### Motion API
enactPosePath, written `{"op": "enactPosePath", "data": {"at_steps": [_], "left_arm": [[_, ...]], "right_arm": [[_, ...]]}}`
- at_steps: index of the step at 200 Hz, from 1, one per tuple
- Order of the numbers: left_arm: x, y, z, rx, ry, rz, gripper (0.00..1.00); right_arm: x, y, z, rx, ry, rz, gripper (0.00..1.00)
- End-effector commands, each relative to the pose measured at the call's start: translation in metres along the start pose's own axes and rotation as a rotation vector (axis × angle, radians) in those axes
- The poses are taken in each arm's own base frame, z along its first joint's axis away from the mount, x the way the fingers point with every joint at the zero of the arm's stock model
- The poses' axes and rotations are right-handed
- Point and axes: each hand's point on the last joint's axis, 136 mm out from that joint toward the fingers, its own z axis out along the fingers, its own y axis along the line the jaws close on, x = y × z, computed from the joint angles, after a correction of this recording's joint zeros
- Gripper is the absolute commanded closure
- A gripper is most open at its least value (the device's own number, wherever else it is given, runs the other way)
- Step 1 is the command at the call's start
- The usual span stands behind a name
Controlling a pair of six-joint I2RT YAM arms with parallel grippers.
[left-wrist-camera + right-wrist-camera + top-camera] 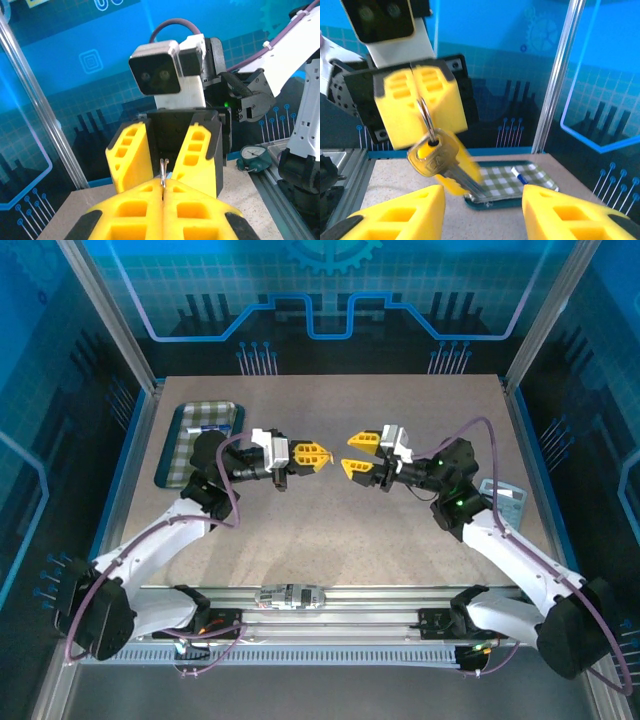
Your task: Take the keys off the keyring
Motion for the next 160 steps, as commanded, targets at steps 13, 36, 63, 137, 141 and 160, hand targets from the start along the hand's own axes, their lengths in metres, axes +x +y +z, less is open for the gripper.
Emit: {"op": "enactPosePath", "data": {"at_steps": [13, 36, 63, 137, 141, 160], "left_arm": [[-0.020, -0.007, 0.004, 0.068, -0.064, 0.057, 1.00], [-0.024, -0.007, 0.004, 0.066, -0.072, 0.050, 1.00], [-0.023, -0.008, 0.003, 0.067, -0.063, 0.047, 1.00], [-0.025, -0.006, 0.003, 0.059, -0.091, 0.017, 1.00], [-0.025, -0.006, 0.003, 0.058, -0.095, 0.017, 1.00], [-0.026, -0.006, 0.004, 0.065, -0.104, 0.010, 1.00]], "right_arm": [[-0.038, 0.017, -0.004, -0.064, -0.109, -0.098, 0.60], [-0.042, 0.019, -0.006, -0.068, -0.104, -0.097, 0.60], [-0.042, 0.023, -0.003, -0.098, -0.091, -0.079, 0.63], [-0.046, 0.032, 0.009, -0.159, -0.101, -0.025, 0.68], [-0.045, 0.032, 0.009, -0.161, -0.098, -0.020, 0.68], [-0.046, 0.032, 0.012, -0.166, -0.100, -0.013, 0.70]]}}
